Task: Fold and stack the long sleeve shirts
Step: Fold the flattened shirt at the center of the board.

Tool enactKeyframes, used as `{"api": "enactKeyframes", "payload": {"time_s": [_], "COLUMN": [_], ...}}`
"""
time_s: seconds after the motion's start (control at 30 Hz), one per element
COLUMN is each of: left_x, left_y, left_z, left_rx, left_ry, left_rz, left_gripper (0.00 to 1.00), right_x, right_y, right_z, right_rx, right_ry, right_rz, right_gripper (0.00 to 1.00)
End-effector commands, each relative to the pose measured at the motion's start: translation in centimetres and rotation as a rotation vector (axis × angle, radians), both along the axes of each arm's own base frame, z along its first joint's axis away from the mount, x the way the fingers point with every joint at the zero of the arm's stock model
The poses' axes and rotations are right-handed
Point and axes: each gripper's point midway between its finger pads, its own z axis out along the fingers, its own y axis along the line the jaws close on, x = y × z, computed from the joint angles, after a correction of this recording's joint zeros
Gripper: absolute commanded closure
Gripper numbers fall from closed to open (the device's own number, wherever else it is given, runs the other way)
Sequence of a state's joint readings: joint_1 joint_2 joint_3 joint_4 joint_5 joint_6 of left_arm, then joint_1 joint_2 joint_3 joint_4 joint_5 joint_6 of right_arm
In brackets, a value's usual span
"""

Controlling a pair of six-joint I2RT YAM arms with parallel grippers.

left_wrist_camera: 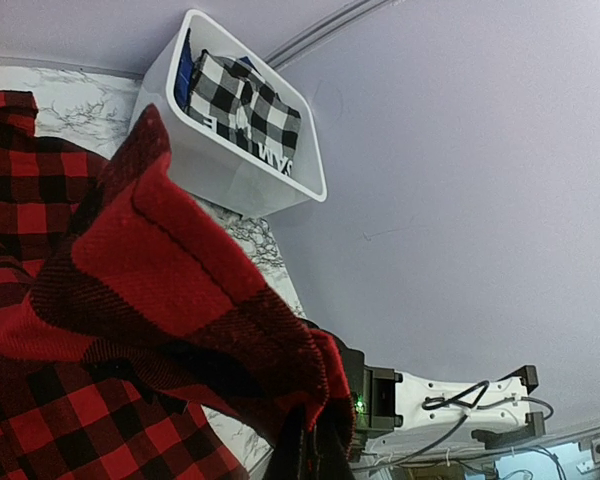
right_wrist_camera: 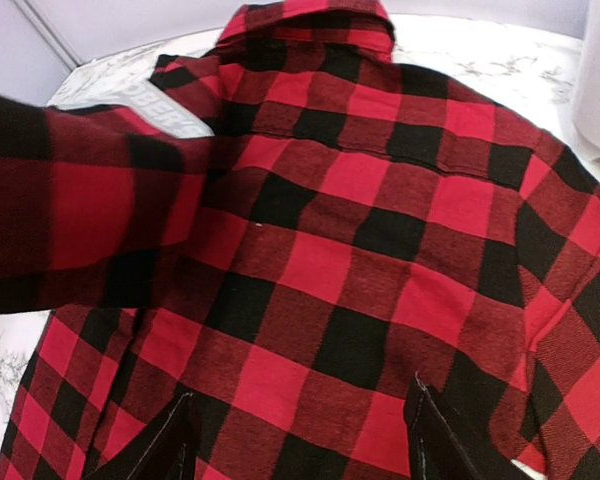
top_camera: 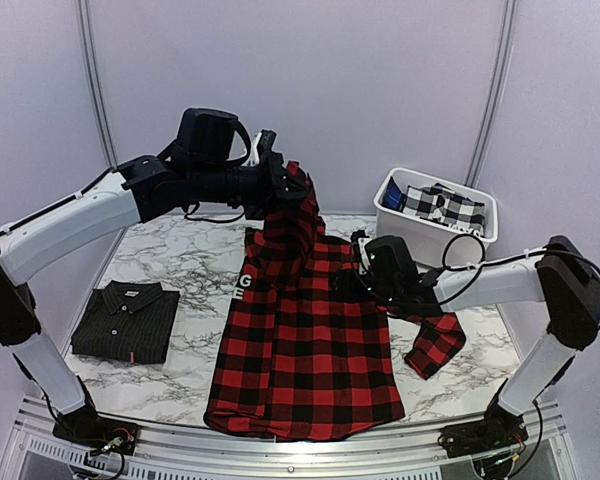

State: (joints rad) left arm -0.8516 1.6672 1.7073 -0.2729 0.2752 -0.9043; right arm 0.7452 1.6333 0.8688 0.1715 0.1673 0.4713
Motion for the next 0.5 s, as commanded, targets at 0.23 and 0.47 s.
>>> {"api": "enactKeyframes", "payload": {"time_s": [0.23, 0.47], "left_x": [-4.9, -5.5], "left_y": [0.2, 6.4], "left_z": [-8.1, -14.2], "left_rx": [0.112, 0.222], "left_ry": [0.085, 0.184], "left_rz": [-0.153, 0.104], "left_gripper": [1.0, 1.0], "right_x": [6.2, 6.9], "right_y": [0.1, 3.5], "right_z": [4.7, 3.4], "right_rx": [0.012, 0.056], "right_ry": [-0.077, -0.023], "right_rz": [0.073, 0.184], "right_gripper": [0.32, 0.33]}}
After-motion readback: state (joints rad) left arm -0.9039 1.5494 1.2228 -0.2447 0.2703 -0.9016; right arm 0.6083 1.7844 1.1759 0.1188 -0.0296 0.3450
